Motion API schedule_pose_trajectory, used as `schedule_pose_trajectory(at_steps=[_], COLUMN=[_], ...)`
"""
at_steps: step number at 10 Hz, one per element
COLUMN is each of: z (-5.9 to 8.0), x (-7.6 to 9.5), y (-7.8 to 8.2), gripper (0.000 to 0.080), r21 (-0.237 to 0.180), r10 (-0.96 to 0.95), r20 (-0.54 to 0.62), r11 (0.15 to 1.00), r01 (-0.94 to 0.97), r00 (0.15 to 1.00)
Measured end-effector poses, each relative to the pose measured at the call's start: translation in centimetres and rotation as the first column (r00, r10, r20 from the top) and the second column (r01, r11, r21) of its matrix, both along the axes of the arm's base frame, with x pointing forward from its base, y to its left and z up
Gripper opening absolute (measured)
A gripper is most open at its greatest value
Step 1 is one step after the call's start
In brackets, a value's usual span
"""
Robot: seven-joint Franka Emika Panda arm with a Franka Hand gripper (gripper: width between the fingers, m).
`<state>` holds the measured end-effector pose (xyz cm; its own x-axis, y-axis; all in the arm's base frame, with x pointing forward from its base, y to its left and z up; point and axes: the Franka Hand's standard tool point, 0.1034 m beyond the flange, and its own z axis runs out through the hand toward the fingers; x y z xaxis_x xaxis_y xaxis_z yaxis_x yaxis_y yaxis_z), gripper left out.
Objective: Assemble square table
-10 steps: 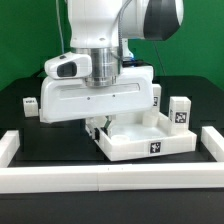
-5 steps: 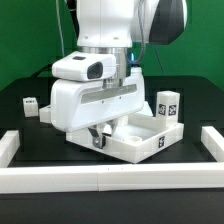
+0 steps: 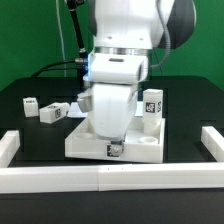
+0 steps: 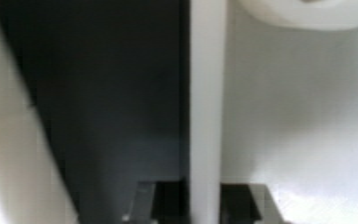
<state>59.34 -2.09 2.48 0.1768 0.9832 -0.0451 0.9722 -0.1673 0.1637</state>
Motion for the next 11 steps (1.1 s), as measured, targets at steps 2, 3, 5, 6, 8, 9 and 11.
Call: schedule_pose_trajectory(at_steps=[2, 3, 5, 6, 8, 9, 11], z=[0.0, 0.0, -0.2, -0.2, 0.0, 0.2, 0.4], x=[-0.2, -0.2, 0.1, 1.0, 3.2, 3.8, 4.3], y=[-0.5, -0.6, 2.0, 4.4, 6.4, 7.1, 7.9], gripper=[0.0064, 0.0064, 0.0064, 0.0064, 0.0064, 0.0064, 0.0064], r21=[-0.034, -0.039, -0.023, -0.007, 0.004, 0.010, 0.013], r10=[0.117, 0.129, 0.091, 0.074, 0.068, 0.071, 0.098], r20=[-0.014, -0.017, -0.018, -0.019, -0.007, 0.004, 0.043], r11=[0.993, 0.991, 0.996, 0.997, 0.998, 0.997, 0.995], r01=[-0.117, -0.130, -0.092, -0.074, -0.068, -0.071, -0.099], r00=[0.993, 0.991, 0.996, 0.997, 0.998, 0.997, 0.994])
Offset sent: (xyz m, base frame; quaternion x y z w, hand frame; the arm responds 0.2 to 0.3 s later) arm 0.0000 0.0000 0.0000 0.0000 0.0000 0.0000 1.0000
